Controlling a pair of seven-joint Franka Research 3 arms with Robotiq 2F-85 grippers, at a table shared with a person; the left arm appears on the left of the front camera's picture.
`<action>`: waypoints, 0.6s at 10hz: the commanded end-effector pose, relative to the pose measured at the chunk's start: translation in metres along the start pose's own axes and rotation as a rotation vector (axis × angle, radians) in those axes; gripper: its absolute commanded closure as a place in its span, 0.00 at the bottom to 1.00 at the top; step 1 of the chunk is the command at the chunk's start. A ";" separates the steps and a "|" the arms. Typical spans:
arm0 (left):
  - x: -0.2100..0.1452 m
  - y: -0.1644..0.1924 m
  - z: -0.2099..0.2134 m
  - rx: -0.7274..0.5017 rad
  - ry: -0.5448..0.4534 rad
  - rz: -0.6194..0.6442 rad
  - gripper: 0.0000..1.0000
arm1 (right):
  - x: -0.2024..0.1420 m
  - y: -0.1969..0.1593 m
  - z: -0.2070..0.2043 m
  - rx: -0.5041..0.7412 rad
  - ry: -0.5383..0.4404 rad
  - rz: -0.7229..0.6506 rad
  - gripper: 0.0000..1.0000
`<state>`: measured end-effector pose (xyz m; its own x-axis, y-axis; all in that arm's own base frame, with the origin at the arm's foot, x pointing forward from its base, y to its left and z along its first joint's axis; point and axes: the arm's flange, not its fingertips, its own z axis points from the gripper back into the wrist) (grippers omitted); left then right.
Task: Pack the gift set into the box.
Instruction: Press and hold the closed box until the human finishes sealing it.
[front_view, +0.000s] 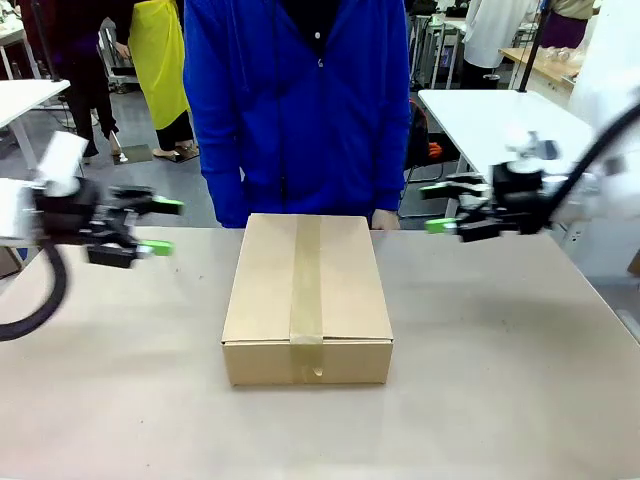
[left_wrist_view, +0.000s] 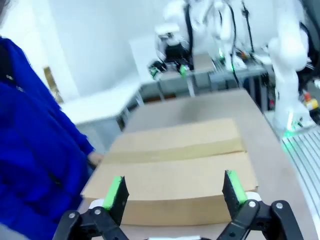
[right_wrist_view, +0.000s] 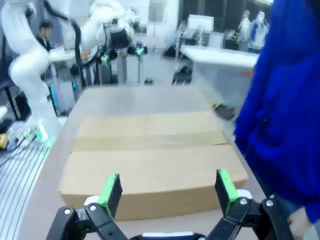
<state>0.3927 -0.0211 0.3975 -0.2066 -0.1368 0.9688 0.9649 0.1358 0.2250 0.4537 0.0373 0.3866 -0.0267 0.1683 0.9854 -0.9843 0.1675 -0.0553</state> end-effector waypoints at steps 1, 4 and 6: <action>-0.032 -0.008 0.039 0.032 -0.114 0.029 0.00 | -0.037 0.020 0.038 -0.124 -0.125 -0.011 0.00; 0.000 0.000 0.000 0.000 0.000 0.000 0.00 | 0.000 0.000 0.000 0.000 0.000 0.000 0.00; 0.000 0.000 0.000 0.000 0.000 0.000 0.00 | 0.000 0.000 0.000 0.000 0.000 0.000 0.00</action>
<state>0.3906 -0.0247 0.3951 -0.2189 -0.1470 0.9646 0.9646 0.1167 0.2367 0.4491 0.0435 0.3858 -0.0539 0.1583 0.9859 -0.9849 0.1545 -0.0786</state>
